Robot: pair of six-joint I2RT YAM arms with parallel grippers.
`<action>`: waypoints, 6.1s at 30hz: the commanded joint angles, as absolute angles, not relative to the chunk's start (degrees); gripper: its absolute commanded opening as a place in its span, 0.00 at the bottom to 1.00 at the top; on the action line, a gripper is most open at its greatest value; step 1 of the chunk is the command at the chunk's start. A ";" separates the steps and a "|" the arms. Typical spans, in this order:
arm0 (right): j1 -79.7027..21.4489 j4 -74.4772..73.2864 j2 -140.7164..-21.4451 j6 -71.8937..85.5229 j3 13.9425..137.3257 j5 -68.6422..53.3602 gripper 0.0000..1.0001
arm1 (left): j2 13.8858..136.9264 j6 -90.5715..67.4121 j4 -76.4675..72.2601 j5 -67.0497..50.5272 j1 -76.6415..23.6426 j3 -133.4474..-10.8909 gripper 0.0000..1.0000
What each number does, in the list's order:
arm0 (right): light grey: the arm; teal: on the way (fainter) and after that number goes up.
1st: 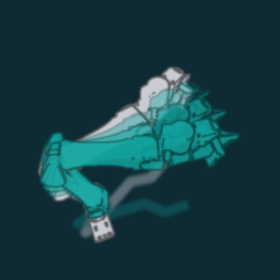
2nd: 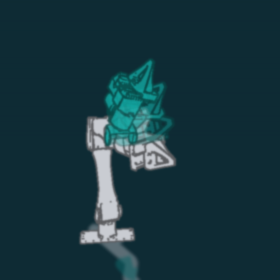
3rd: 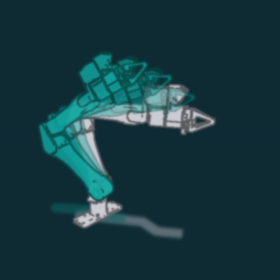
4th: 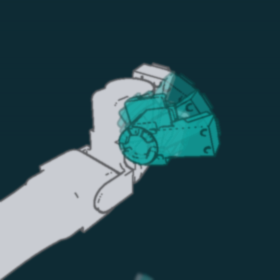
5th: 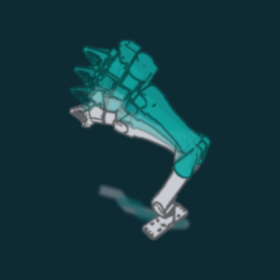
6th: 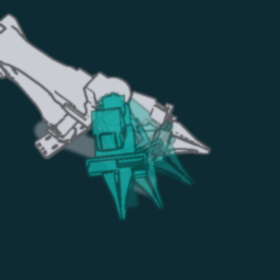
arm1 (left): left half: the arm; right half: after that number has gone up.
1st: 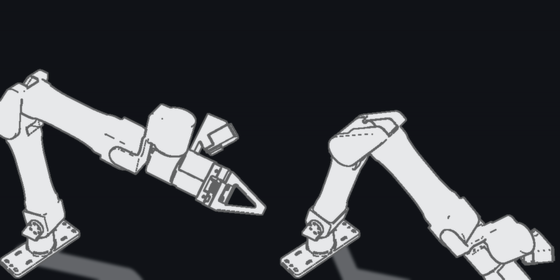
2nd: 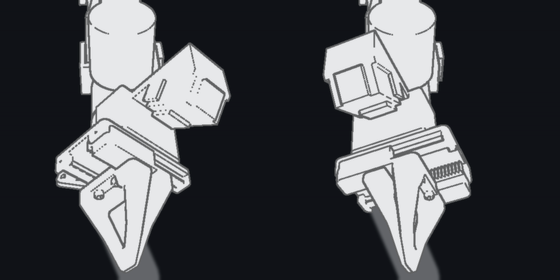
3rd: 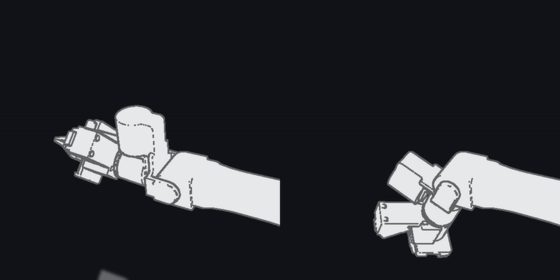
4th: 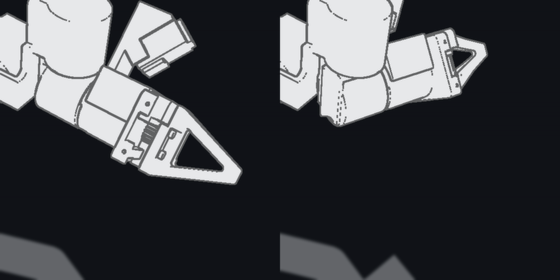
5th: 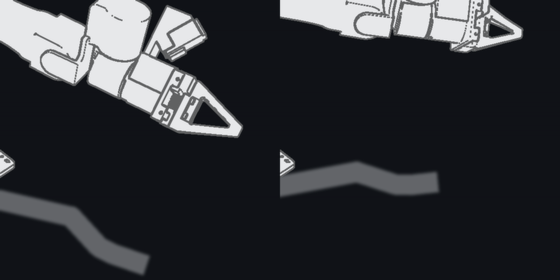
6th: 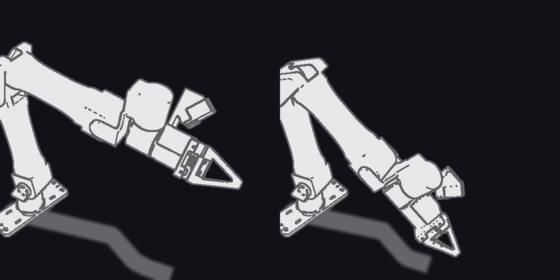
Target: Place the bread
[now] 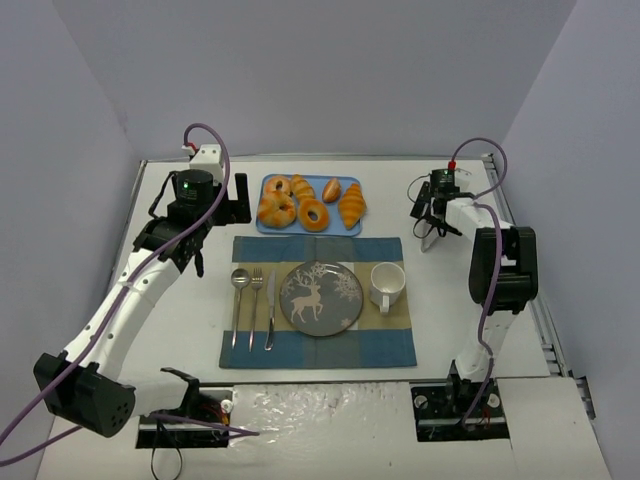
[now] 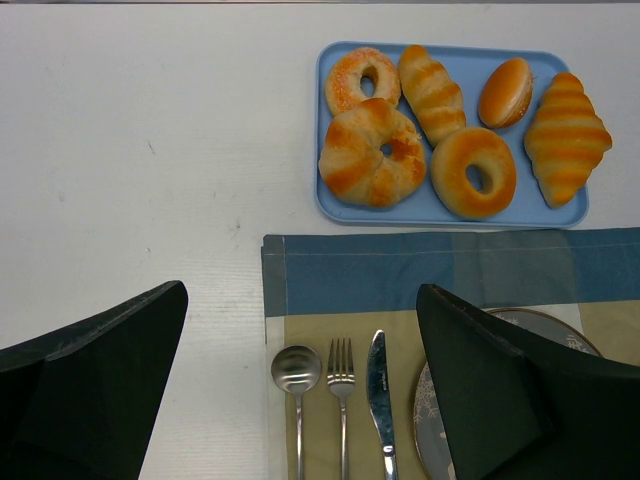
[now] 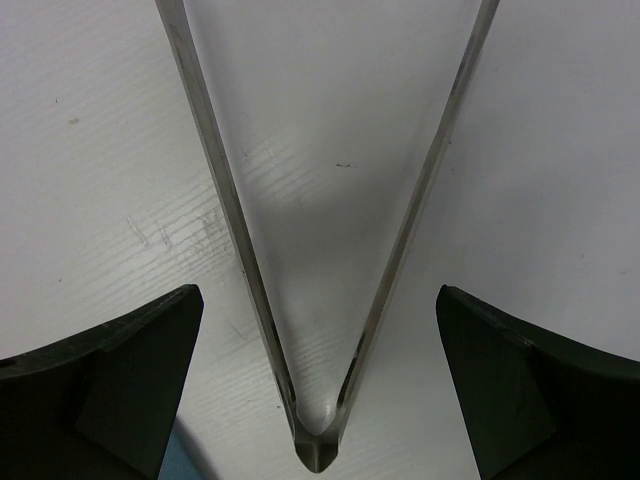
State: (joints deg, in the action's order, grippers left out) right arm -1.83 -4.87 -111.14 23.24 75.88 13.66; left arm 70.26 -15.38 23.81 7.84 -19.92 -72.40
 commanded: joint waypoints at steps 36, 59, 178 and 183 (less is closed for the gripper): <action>-2.88 -2.43 -106.00 23.62 75.59 13.59 0.30 | 69.70 -14.68 21.27 8.70 -20.21 -74.18 0.97; -21.53 -10.23 -82.23 20.44 76.42 15.64 0.35 | 69.96 -14.77 21.18 8.61 -20.17 -74.27 0.97; -54.42 -13.18 -65.21 29.22 49.45 -1.36 0.33 | 71.00 -14.75 21.34 8.26 -20.21 -74.43 0.97; -56.19 -13.18 -65.97 30.14 47.73 -0.24 0.34 | 71.16 -14.71 21.42 8.14 -20.13 -74.53 0.97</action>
